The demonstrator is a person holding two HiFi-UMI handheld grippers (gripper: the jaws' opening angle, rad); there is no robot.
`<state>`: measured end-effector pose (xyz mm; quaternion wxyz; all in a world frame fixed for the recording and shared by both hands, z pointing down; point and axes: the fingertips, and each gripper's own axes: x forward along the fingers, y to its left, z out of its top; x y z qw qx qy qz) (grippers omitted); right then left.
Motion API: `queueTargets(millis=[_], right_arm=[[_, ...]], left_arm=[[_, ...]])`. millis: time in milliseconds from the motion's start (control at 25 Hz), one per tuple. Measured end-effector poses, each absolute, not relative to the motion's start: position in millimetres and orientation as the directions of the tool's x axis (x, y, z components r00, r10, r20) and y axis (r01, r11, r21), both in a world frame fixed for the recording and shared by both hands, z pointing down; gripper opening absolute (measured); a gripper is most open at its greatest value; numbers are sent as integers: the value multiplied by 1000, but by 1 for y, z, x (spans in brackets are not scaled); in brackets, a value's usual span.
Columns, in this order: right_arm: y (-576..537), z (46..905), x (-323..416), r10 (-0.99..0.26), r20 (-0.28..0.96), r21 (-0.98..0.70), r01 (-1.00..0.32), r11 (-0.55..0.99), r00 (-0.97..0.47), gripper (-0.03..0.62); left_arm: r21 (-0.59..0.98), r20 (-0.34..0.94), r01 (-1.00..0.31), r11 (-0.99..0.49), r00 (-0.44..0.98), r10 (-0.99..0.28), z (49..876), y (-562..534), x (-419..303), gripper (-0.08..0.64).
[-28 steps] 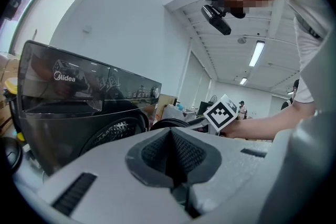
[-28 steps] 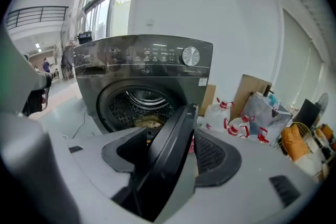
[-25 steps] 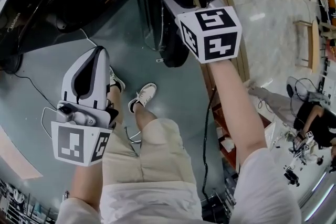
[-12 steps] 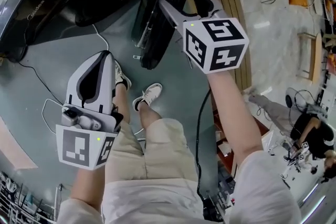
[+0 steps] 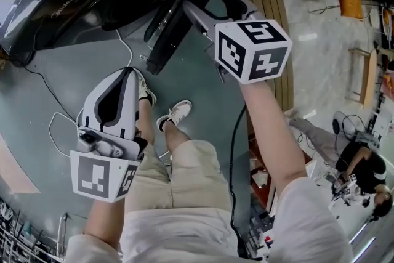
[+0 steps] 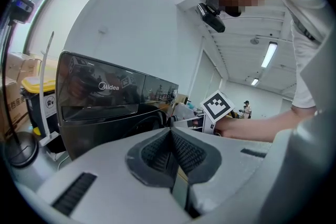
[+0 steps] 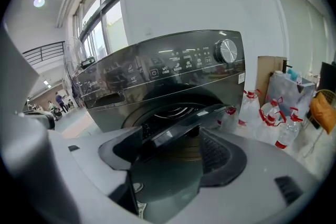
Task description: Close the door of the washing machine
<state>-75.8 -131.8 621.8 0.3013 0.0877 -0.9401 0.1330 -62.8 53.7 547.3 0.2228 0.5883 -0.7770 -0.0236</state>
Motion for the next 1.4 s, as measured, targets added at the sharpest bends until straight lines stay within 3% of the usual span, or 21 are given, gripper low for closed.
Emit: queueTargets(millis=[760,1400], right_arm=[[-122,619,-126,6,579,-270,-185,945,-815,316],[-125,623,-157,-23,559,-204,-165,965,-829,314]], left_arm=[[302,322,-894,332,-232,-918,550,61,-94,5],[302,337,-899,317,-210,-918,566,51,-109,5]])
